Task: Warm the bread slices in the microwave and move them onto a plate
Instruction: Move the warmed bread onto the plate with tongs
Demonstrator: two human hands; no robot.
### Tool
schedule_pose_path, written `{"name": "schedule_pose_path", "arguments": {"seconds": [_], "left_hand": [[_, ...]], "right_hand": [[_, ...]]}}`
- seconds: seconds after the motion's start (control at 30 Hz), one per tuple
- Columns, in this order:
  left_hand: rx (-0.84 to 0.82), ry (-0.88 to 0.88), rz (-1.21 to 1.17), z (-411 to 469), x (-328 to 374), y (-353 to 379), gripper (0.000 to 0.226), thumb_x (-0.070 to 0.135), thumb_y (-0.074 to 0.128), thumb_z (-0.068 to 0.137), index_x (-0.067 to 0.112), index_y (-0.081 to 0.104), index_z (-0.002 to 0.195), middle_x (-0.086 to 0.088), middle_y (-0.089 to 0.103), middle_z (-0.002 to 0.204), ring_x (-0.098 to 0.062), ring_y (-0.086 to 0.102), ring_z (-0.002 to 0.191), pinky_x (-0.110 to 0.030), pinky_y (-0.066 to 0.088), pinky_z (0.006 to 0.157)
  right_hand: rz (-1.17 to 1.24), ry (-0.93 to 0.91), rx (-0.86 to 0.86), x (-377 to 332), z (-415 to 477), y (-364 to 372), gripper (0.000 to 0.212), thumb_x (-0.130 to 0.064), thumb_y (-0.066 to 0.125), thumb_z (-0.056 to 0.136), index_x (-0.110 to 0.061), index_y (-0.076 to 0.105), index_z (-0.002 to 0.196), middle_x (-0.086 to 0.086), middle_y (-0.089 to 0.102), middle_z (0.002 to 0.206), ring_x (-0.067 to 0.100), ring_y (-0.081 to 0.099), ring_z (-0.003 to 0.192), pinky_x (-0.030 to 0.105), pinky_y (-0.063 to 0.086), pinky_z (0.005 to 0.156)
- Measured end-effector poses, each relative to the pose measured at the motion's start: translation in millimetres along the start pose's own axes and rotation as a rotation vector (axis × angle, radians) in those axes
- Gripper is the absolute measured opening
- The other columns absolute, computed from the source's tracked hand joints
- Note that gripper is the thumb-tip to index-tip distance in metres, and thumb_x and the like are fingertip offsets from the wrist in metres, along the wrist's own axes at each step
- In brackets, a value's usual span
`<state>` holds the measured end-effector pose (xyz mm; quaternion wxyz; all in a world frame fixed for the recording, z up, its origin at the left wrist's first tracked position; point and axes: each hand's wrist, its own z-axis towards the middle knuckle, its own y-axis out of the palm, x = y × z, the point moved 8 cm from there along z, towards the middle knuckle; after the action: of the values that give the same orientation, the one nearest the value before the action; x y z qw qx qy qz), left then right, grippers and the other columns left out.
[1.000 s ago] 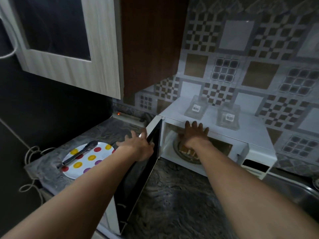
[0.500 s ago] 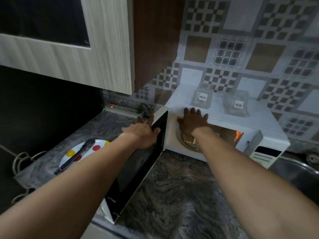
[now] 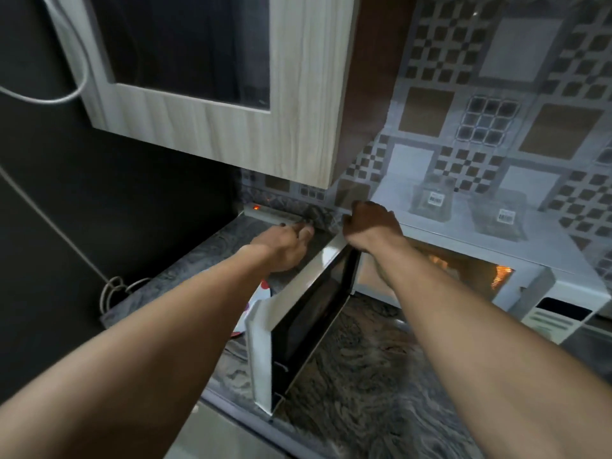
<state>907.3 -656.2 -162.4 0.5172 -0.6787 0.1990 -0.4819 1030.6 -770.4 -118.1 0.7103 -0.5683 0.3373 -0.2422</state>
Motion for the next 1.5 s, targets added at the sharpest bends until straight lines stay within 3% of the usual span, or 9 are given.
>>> {"name": "schedule_pose_path", "arguments": {"seconds": [0.17,0.3,0.47,0.7,0.87,1.1,1.23,1.4,1.5], "left_hand": [[0.05,-0.061,0.02,-6,-83,-22,0.057,0.048,0.027,0.103,0.021,0.032,0.153,-0.014,0.04,0.153,-0.031,0.038,0.14,-0.037,0.032,0.114],[0.056,-0.079,0.056,-6,-154,-31,0.054,0.045,0.026,0.104,0.022,0.03,0.153,-0.016,0.039,0.153,-0.033,0.037,0.14,-0.037,0.031,0.113],[0.005,-0.018,0.029,5,-228,-31,0.05,0.04,0.028,0.105,0.023,0.031,0.152,-0.016,0.039,0.152,-0.033,0.037,0.139,-0.036,0.031,0.11],[-0.099,-0.022,0.015,26,-320,2,0.053,0.047,0.024,0.103,0.033,0.022,0.155,-0.015,0.035,0.155,-0.033,0.032,0.143,-0.039,0.03,0.114],[-0.127,0.04,0.06,36,-347,27,0.051,0.037,0.029,0.105,0.025,0.027,0.154,-0.012,0.028,0.159,-0.033,0.027,0.145,-0.042,0.026,0.117],[-0.157,-0.035,0.027,56,-386,73,0.057,0.055,0.026,0.101,0.035,0.024,0.154,-0.02,0.053,0.138,-0.039,0.051,0.124,-0.042,0.042,0.1],[-0.096,-0.115,0.064,70,-398,80,0.053,0.045,0.038,0.1,0.031,0.032,0.15,-0.024,0.056,0.13,-0.041,0.054,0.117,-0.044,0.047,0.096],[-0.056,-0.179,-0.053,78,-400,82,0.021,0.031,0.05,0.093,0.019,0.061,0.106,-0.019,0.066,0.108,-0.038,0.061,0.099,-0.041,0.051,0.087],[-0.078,-0.23,-0.141,78,-400,85,0.022,0.022,0.059,0.089,0.015,0.067,0.108,-0.017,0.068,0.11,-0.037,0.063,0.102,-0.036,0.051,0.087]], "right_hand": [[0.042,0.026,-0.075,-61,-4,9,0.042,-0.024,0.051,0.095,-0.009,0.056,0.134,0.016,0.056,0.136,0.033,0.057,0.12,0.032,0.046,0.097],[0.045,0.066,-0.135,-114,3,27,0.045,-0.025,0.049,0.096,-0.009,0.052,0.137,0.016,0.054,0.137,0.035,0.056,0.118,0.04,0.049,0.099],[0.021,0.111,-0.132,-167,3,55,0.032,-0.031,0.053,0.096,-0.013,0.064,0.12,0.013,0.063,0.123,0.033,0.061,0.107,0.037,0.049,0.086],[0.042,0.247,-0.134,-214,4,137,0.055,-0.035,0.05,0.098,-0.012,0.04,0.147,0.017,0.037,0.152,0.038,0.032,0.14,0.056,0.026,0.115],[0.107,0.291,-0.136,-217,-2,204,0.058,-0.028,0.051,0.097,-0.012,0.032,0.15,0.019,0.034,0.153,0.038,0.025,0.144,0.057,0.023,0.117],[0.175,0.431,-0.148,-187,-7,275,0.056,-0.03,0.051,0.097,-0.013,0.034,0.148,0.015,0.035,0.152,0.035,0.034,0.139,0.045,0.034,0.112],[0.199,0.558,-0.206,-167,-15,301,0.06,-0.033,0.054,0.095,-0.014,0.034,0.148,0.017,0.033,0.151,0.037,0.032,0.139,0.046,0.035,0.11],[0.207,0.644,-0.233,-153,-22,322,0.055,-0.03,0.056,0.095,-0.009,0.041,0.143,0.018,0.04,0.143,0.038,0.038,0.133,0.044,0.039,0.106],[0.258,0.683,-0.201,-149,-21,325,0.048,-0.024,0.058,0.095,-0.008,0.047,0.139,0.019,0.041,0.14,0.039,0.039,0.132,0.041,0.04,0.104]]}}
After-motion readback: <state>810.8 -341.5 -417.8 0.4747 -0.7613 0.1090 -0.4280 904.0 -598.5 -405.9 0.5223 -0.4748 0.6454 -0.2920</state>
